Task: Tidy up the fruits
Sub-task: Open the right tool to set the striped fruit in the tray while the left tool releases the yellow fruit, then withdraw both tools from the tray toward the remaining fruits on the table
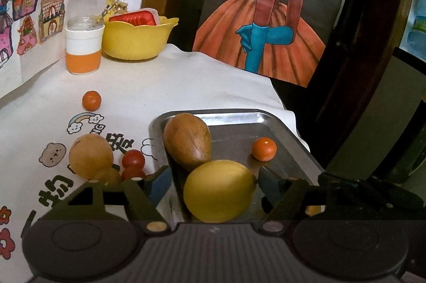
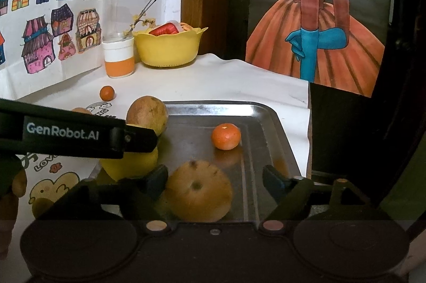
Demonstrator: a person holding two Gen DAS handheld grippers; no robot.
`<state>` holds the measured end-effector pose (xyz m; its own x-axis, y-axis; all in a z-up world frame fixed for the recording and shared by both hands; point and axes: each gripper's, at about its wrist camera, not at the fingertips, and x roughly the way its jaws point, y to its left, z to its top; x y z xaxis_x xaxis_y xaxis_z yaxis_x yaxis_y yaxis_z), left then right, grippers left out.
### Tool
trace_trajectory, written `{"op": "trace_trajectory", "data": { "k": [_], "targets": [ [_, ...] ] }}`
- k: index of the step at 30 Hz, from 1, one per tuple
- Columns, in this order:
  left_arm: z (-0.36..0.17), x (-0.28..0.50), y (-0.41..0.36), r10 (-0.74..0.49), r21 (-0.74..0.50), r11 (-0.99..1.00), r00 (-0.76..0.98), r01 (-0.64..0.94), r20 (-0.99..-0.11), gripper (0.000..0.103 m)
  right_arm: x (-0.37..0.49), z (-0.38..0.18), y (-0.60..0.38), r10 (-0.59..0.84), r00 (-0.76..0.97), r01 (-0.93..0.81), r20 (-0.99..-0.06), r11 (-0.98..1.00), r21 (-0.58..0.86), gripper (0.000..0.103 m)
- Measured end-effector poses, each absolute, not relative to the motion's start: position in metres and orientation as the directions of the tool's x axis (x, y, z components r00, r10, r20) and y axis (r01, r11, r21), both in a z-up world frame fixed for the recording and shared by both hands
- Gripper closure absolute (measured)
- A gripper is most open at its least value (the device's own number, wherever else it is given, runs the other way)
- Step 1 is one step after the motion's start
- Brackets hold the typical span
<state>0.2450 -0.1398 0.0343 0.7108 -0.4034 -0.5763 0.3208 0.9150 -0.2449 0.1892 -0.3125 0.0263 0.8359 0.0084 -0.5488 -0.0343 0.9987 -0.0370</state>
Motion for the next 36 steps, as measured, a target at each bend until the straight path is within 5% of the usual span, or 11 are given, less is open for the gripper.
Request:
{"op": "trace_trajectory", "data": {
  "k": [14,36],
  "targets": [
    [0.055,0.225,-0.126,-0.363,-0.222,0.931,0.788,0.289,-0.497,0.001,0.167,0.043,-0.312,-0.011,0.853,-0.003,-0.522,1.0,-0.025,0.001],
    [0.065,0.188,-0.072,-0.284,-0.199,0.957,0.831,0.212,-0.478,0.0,0.121,0.063,-0.282,-0.001,0.862,-0.03,-0.506,0.998,-0.054,0.001]
  ]
}}
